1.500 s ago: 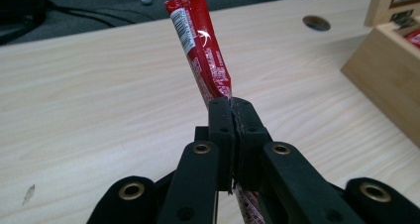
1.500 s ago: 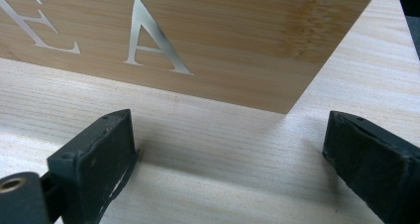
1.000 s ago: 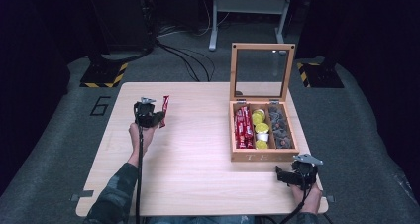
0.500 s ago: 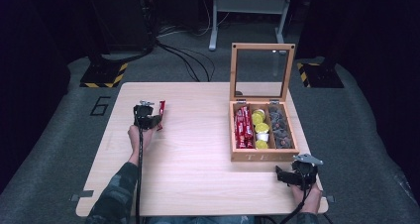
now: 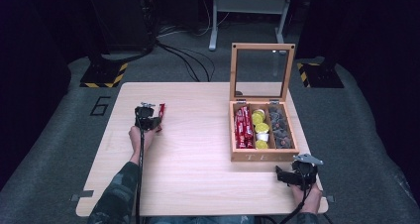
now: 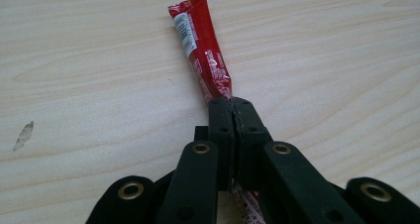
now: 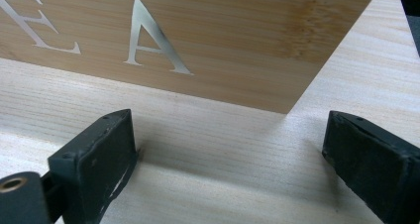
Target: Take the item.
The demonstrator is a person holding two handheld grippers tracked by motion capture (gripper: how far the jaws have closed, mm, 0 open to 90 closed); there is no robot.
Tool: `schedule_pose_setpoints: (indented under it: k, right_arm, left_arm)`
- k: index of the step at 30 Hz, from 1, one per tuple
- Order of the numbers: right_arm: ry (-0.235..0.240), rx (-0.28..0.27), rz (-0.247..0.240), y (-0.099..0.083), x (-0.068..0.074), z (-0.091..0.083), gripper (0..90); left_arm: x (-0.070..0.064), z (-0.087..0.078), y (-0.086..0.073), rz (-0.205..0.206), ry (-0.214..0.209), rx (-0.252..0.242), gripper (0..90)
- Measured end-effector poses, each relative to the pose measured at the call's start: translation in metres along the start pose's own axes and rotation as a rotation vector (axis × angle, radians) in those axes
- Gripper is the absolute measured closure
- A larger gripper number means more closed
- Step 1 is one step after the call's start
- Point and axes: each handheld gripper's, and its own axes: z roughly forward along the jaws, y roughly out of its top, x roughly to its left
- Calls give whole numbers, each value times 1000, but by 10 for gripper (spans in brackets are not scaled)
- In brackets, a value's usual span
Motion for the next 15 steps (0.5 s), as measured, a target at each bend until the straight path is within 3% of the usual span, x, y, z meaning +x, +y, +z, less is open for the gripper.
schedule_pose_setpoints:
  k: [4, 15]
  right_arm:
    - [0, 0, 0, 0, 0, 0, 54]
    - [0, 0, 1, 0, 0, 0, 54]
  left_arm:
    - [1, -1, 0, 0, -15, 1, 830]
    - [0, -15, 3, 1, -22, -13, 407]
